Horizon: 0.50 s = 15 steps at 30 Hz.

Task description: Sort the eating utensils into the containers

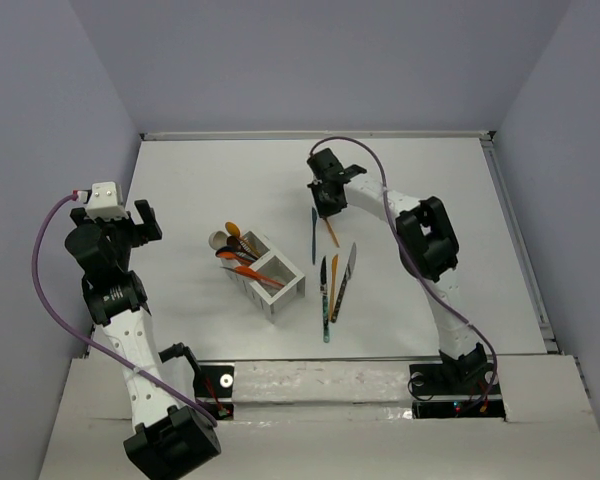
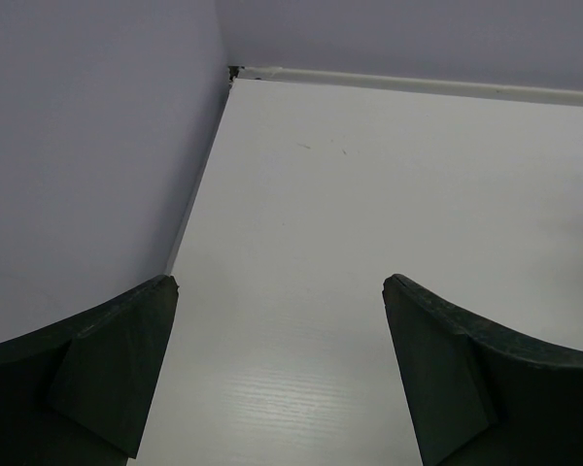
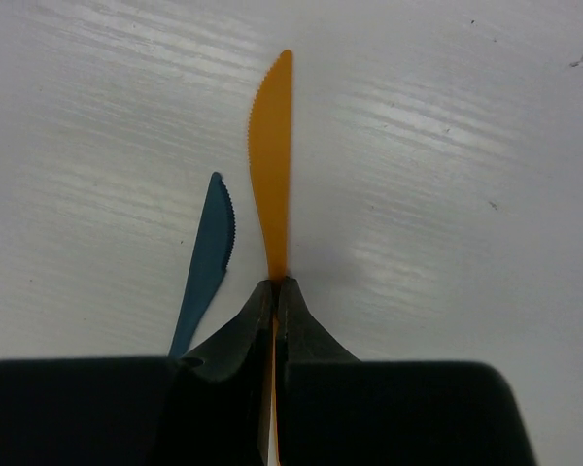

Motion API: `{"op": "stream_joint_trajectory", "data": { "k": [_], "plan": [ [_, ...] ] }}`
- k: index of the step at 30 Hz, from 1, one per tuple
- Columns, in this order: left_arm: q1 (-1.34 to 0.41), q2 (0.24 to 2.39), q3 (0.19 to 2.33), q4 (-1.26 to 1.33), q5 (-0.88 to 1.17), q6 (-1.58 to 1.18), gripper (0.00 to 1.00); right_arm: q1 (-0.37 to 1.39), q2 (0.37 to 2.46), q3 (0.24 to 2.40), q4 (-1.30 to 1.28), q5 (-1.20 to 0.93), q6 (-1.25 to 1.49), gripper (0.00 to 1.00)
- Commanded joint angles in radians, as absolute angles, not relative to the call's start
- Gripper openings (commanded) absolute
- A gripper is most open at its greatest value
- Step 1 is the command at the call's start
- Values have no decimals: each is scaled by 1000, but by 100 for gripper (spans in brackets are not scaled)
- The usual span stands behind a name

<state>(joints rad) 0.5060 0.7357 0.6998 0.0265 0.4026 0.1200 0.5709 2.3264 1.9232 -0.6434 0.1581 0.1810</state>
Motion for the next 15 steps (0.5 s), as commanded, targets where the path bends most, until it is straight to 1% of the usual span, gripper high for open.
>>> {"op": "stream_joint_trajectory", "data": {
  "k": [1, 4, 6, 7, 8, 9, 10, 11, 12, 13, 14, 15],
  "plan": [
    [514, 716, 698, 83, 434, 115, 99, 474, 2310, 1911, -606, 95, 178, 0],
    [514, 712, 698, 83, 439, 114, 99, 462, 2234, 1950, -565, 69, 129, 0],
    [515, 712, 696, 83, 443, 114, 99, 462, 2156, 1910, -488, 61, 98, 0],
    [515, 712, 698, 83, 445, 114, 99, 471, 2047, 1875, -394, 63, 91, 0],
    [515, 712, 698, 83, 446, 114, 99, 471, 1986, 1830, -393, 67, 91, 0],
    [515, 712, 698, 83, 448, 114, 99, 501, 1921, 1783, -273, 78, 91, 0],
    [515, 710, 698, 83, 451, 114, 99, 521, 1854, 1667, -208, 110, 86, 0],
    [515, 709, 698, 83, 456, 115, 99, 582, 1716, 1601, -48, 123, 56, 0],
    [515, 709, 698, 83, 459, 115, 99, 624, 1651, 1532, 53, 141, 28, 0],
    [515, 707, 698, 83, 462, 117, 99, 671, 1538, 1394, 231, 149, -65, 0],
    [515, 706, 696, 83, 463, 117, 99, 722, 1493, 1328, 233, 153, -66, 0],
    [518, 706, 698, 83, 471, 117, 99, 817, 1455, 1269, 390, 152, -136, 0]
  ]
}}
